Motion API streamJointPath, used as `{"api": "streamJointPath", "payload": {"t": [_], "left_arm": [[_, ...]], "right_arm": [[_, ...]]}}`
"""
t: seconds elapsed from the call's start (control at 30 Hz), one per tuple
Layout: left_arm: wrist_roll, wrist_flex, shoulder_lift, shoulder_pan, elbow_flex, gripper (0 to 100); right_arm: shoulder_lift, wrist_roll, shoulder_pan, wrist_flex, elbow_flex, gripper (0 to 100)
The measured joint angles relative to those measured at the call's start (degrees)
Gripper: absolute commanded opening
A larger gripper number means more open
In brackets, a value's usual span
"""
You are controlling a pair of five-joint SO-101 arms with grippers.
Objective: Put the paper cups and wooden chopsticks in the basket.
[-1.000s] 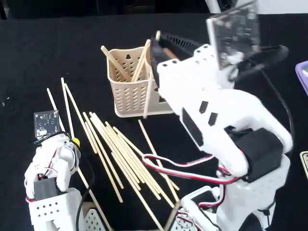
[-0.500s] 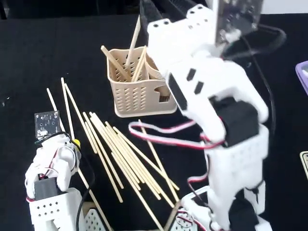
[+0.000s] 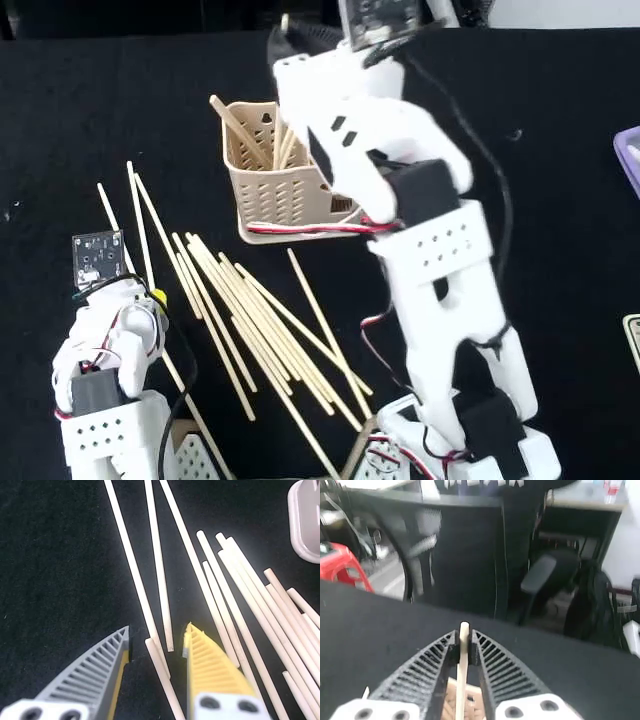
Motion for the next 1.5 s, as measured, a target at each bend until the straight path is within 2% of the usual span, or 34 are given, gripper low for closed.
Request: {"api": "streamJointPath", "payload": {"t": [0.13,0.17,0.37,0.57,0.7,0.8,0.97,1.2,1.33,1.5], "left_arm": [[0.0,0.0,0.0,0.0,0.0,18],[0.0,0.0,0.0,0.0,0.0,18],[0.0,0.0,0.0,0.0,0.0,18],[0.0,0.0,0.0,0.0,0.0,18],[0.0,0.0,0.0,0.0,0.0,18],[0.0,0.0,0.0,0.0,0.0,18],[0.0,0.0,0.0,0.0,0.0,18],[0.0,0.0,0.0,0.0,0.0,18],[0.0,0.0,0.0,0.0,0.0,18],[0.0,0.0,0.0,0.0,0.0,18]], "right_arm": [[0.0,0.0,-1.0,1.3,2.8,26.5],[0.0,0.0,-1.3,2.6,2.8,29.0],[0.0,0.0,-3.3,12.9,-4.0,23.2],[-3.6,0.1,-6.3,31.6,-14.9,20.6],[-7.5,4.4,-6.6,44.5,-13.4,20.9],[-7.9,8.9,-7.0,47.8,-4.4,21.6],[-8.0,14.1,-11.2,42.6,19.7,28.3],[-8.0,14.2,-12.8,19.1,50.3,28.8],[-8.0,14.2,-15.8,9.0,60.9,28.9],[-8.0,14.5,-16.2,6.2,66.8,29.0]]}}
